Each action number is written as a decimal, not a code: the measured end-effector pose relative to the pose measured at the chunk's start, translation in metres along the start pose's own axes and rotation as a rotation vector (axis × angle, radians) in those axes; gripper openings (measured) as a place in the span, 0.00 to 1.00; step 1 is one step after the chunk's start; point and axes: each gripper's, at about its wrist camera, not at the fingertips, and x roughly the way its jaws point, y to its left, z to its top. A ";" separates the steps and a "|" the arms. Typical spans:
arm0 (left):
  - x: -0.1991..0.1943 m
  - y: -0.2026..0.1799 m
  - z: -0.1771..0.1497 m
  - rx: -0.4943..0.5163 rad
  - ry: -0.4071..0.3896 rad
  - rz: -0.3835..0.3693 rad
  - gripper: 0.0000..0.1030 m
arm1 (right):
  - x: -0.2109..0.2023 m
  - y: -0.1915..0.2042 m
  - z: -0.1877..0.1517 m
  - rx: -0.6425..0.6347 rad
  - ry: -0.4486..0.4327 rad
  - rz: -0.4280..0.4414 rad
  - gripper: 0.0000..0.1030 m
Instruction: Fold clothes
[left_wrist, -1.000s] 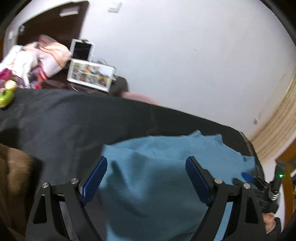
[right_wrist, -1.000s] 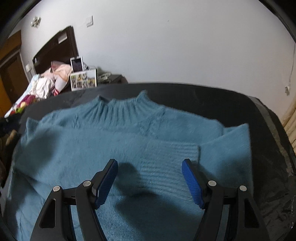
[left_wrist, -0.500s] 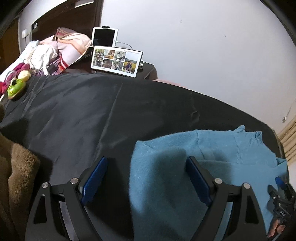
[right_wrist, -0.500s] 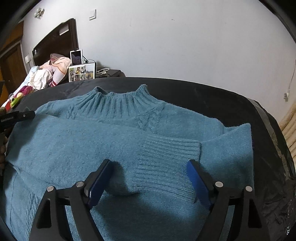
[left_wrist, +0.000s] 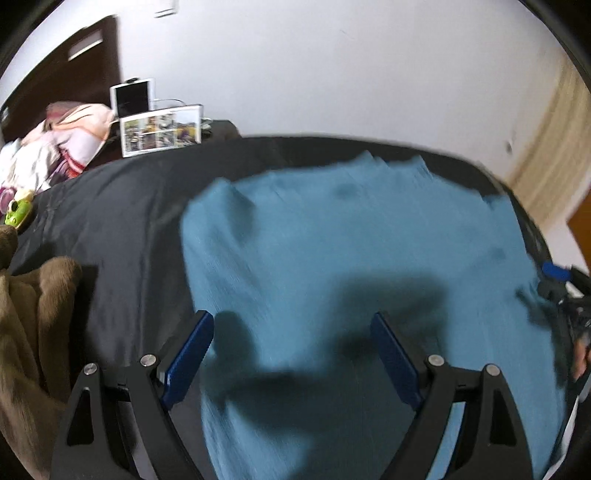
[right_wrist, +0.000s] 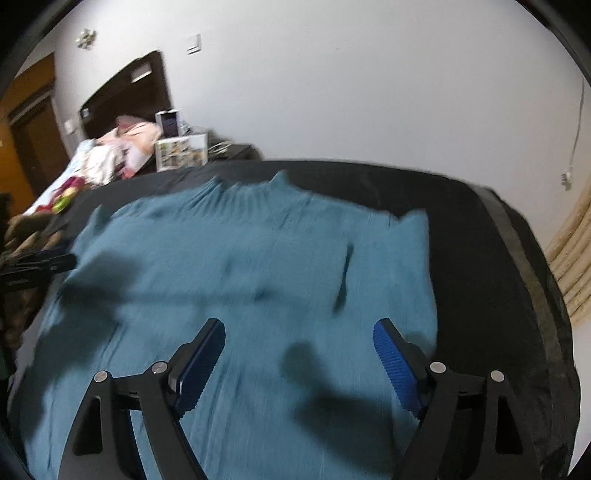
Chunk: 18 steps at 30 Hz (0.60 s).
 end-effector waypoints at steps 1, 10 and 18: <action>-0.003 -0.005 -0.007 0.019 0.013 -0.003 0.87 | -0.006 0.001 -0.009 -0.008 0.014 0.023 0.82; -0.031 -0.032 -0.064 0.106 0.056 -0.009 0.87 | -0.048 0.048 -0.115 -0.270 0.126 0.073 0.82; -0.048 -0.050 -0.112 0.136 0.082 -0.005 0.87 | -0.063 0.037 -0.160 -0.227 0.118 0.097 0.82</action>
